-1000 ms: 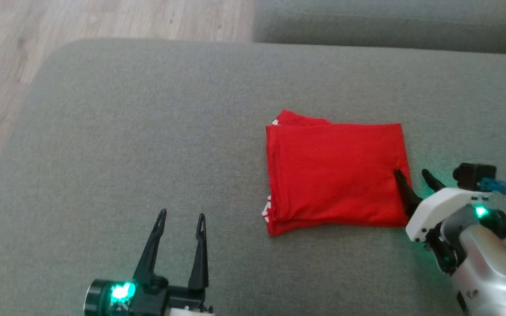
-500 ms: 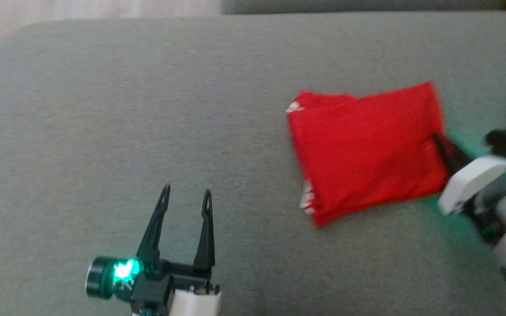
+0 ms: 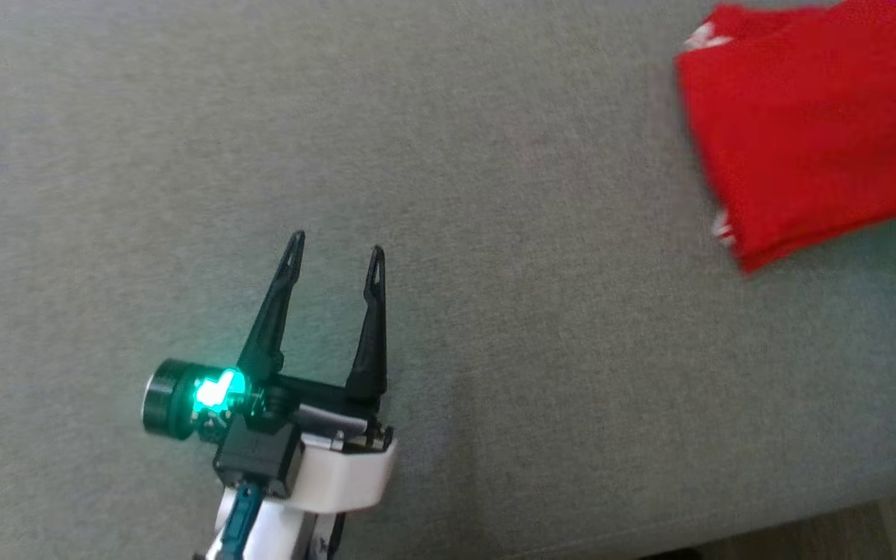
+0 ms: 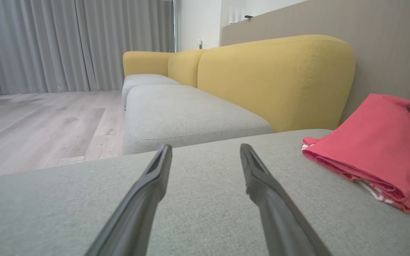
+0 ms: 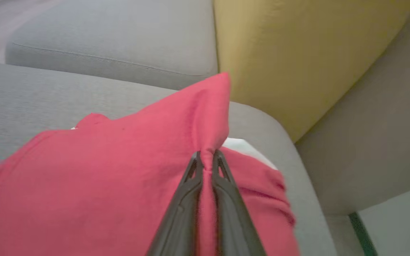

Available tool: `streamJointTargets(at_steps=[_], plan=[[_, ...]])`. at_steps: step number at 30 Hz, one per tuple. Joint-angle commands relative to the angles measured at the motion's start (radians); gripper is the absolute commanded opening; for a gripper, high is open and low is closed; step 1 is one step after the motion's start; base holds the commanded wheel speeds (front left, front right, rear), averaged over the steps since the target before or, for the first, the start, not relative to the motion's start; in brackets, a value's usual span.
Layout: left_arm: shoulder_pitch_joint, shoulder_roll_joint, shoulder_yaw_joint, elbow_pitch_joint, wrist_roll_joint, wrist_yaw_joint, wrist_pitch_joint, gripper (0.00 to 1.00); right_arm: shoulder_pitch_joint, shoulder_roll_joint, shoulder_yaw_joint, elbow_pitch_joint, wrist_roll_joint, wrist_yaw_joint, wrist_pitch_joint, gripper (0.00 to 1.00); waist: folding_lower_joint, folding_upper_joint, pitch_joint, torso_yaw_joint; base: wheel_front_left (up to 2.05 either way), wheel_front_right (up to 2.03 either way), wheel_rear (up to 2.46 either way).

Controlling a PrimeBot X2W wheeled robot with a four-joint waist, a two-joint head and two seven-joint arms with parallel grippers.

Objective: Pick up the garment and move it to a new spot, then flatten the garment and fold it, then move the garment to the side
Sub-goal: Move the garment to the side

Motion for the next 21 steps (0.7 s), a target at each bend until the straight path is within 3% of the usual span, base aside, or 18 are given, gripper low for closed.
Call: streamJointTargets(at_steps=[1, 5, 6, 7, 8, 9, 14, 21], plan=[[-0.019, -0.007, 0.023, -0.028, 0.009, 0.000, -0.005, 1.00, -0.008, -0.053, -0.011, -0.021, 0.003, -0.001, -0.011, 0.00, -0.0002, 0.0000, 0.030, -0.024, 0.00, 0.00, 0.00], [-0.038, -0.007, 0.018, -0.022, 0.013, -0.004, -0.005, 1.00, -0.029, -0.110, -0.038, -0.008, -0.009, -0.001, -0.003, 0.00, -0.0002, 0.0000, 0.050, -0.026, 0.00, 0.00, 0.00], [-0.042, -0.007, 0.017, -0.019, 0.014, -0.005, -0.005, 1.00, -0.036, -0.119, -0.048, -0.002, -0.019, -0.001, -0.007, 0.05, -0.0002, 0.0000, 0.053, -0.025, 0.00, 0.00, 0.00], [-0.045, -0.007, 0.017, -0.016, 0.014, -0.007, -0.005, 1.00, -0.040, -0.122, -0.057, 0.003, -0.026, -0.001, -0.011, 0.26, -0.0002, 0.0000, 0.054, -0.024, 0.00, 0.00, 0.00], [-0.047, -0.007, 0.017, -0.013, 0.013, -0.009, -0.005, 1.00, -0.040, -0.120, -0.065, 0.008, -0.029, -0.001, -0.008, 0.40, -0.0002, 0.0000, 0.053, -0.021, 0.00, 0.00, 0.00], [-0.049, -0.007, 0.016, -0.010, 0.013, -0.012, -0.005, 1.00, -0.038, -0.114, -0.076, 0.014, -0.030, -0.001, -0.004, 1.00, -0.0002, 0.0000, 0.050, -0.017, 0.00, 0.00, 0.00], [-0.037, -0.007, 0.022, -0.002, -0.003, -0.018, -0.005, 1.00, -0.004, -0.037, -0.120, 0.032, -0.094, -0.001, -0.023, 1.00, -0.0002, 0.0000, -0.001, 0.002, 0.00, 0.00, 0.00], [0.023, -0.007, 0.045, 0.008, -0.010, -0.007, -0.005, 1.00, 0.141, 0.168, -0.105, -0.007, -0.151, -0.001, -0.052, 1.00, -0.0002, 0.0000, -0.122, 0.032, 0.00, 0.00, 0.00]])
